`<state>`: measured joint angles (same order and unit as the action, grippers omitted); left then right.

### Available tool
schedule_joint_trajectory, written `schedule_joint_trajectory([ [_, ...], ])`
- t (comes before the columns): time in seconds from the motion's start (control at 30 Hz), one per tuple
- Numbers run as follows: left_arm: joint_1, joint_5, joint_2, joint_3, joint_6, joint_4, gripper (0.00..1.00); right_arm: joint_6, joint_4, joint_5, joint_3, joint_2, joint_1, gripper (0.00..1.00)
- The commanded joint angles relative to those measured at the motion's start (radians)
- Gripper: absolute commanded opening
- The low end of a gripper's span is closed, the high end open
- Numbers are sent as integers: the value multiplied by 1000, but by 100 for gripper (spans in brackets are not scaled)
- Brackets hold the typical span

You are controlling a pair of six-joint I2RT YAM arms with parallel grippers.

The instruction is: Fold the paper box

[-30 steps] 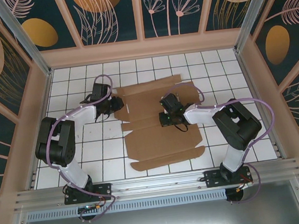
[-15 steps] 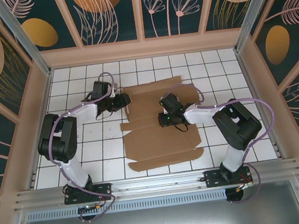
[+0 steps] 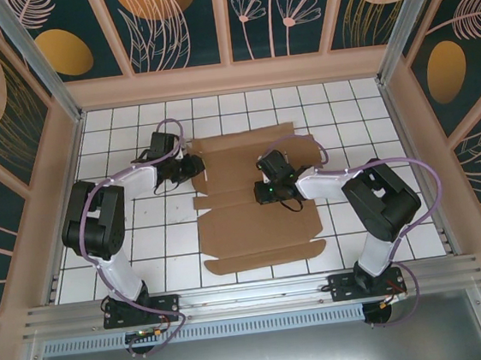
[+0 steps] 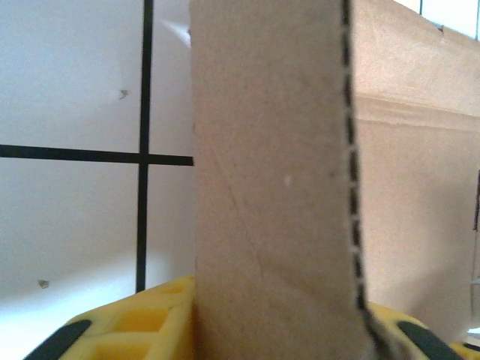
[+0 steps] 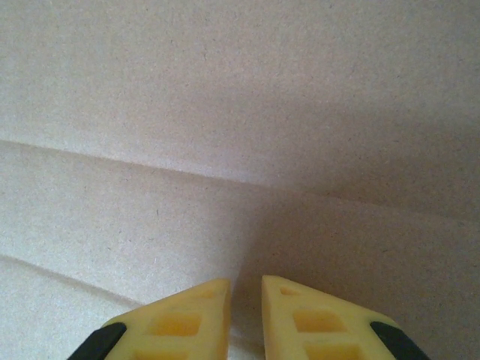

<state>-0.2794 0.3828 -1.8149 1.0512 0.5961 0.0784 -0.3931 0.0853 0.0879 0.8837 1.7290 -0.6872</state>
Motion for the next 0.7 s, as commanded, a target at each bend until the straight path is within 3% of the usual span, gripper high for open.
schedule_joint_trajectory([
  [0.0, 3, 111, 2, 2, 37, -56, 28, 20, 11, 34, 20, 21, -3, 19],
  [0.37, -8, 191, -14, -17, 73, -115, 37, 26, 19, 54, 56, 50, -3, 19],
  [0.67, -38, 170, -77, 26, 65, -102, 45, 23, 19, 67, 61, 58, -5, 19],
])
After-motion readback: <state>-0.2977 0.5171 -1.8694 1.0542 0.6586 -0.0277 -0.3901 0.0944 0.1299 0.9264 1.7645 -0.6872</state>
